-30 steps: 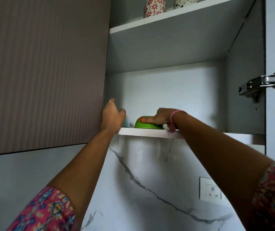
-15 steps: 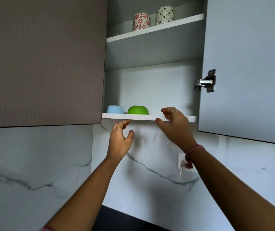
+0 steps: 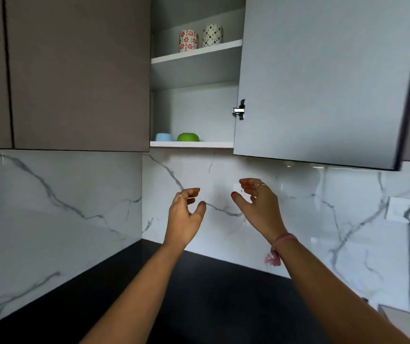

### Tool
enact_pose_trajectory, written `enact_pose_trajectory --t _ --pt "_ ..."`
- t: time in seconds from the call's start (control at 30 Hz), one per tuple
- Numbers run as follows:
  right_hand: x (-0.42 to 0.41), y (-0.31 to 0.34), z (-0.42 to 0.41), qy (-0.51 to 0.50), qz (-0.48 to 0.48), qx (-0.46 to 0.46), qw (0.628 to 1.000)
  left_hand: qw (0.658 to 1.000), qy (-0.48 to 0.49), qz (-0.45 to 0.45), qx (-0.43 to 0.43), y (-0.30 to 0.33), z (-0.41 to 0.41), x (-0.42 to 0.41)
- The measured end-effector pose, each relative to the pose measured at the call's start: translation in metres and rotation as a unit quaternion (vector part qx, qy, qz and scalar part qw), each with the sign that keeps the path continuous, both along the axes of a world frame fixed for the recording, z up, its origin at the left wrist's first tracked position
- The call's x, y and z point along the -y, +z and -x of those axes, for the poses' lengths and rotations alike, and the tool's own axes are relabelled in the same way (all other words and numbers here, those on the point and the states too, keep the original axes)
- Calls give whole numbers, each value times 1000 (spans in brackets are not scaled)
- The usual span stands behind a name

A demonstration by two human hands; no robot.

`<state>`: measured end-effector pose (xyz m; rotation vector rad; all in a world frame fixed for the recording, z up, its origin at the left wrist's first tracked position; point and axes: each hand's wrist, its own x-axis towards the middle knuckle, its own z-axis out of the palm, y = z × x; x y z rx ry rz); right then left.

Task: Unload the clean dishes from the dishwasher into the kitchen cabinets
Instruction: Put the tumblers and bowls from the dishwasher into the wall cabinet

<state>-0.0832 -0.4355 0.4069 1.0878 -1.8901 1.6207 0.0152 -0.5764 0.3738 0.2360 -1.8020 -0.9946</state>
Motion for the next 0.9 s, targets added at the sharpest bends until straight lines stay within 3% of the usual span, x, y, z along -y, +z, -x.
enact_pose_trajectory --t 0.4,0.9 --pt "-147 -53 -91 -10 -22 45 999 997 -39 -64 33 -40 -107 -142" --pt "-335 -186 -222 -33 -84 146 985 976 -107 -114 153 -166 -223 -315"
